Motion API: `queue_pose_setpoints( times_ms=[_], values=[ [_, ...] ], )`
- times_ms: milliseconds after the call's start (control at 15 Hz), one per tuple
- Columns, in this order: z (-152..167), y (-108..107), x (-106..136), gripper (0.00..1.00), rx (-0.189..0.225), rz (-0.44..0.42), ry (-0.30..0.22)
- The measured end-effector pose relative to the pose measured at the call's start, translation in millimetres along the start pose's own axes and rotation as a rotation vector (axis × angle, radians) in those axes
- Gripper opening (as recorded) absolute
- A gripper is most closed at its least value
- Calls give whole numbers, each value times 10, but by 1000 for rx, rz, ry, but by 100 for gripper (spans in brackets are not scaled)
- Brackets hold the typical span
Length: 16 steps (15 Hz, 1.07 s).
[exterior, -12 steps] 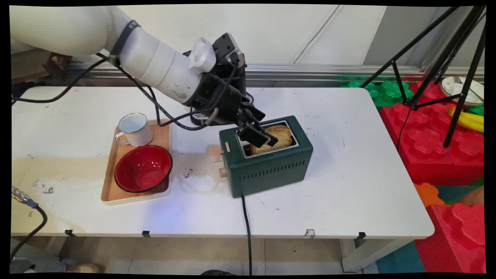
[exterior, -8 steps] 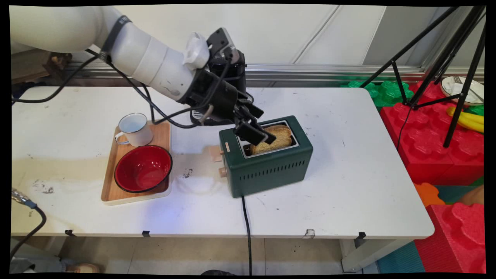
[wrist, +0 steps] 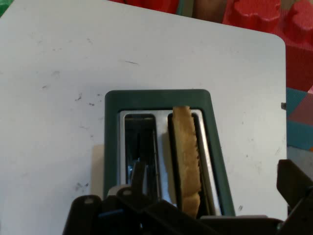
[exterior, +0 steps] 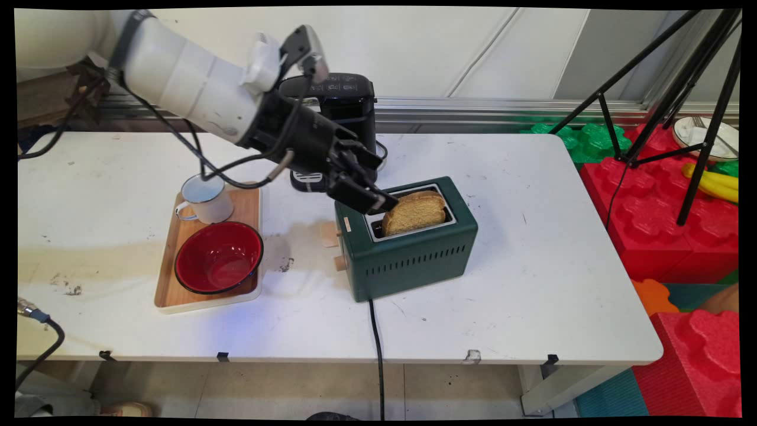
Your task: Press the toaster switch
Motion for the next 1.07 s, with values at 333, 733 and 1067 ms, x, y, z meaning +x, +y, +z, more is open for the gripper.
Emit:
queue_pose_setpoints(
  times_ms=[333, 733, 1067],
  values=[
    [-205, -50, -115, 100, 14, 22, -13],
    [-400, -95, -318, 100, 29, 39, -63],
    [-457, -96, -474, 100, 29, 53, -104]
  ],
)
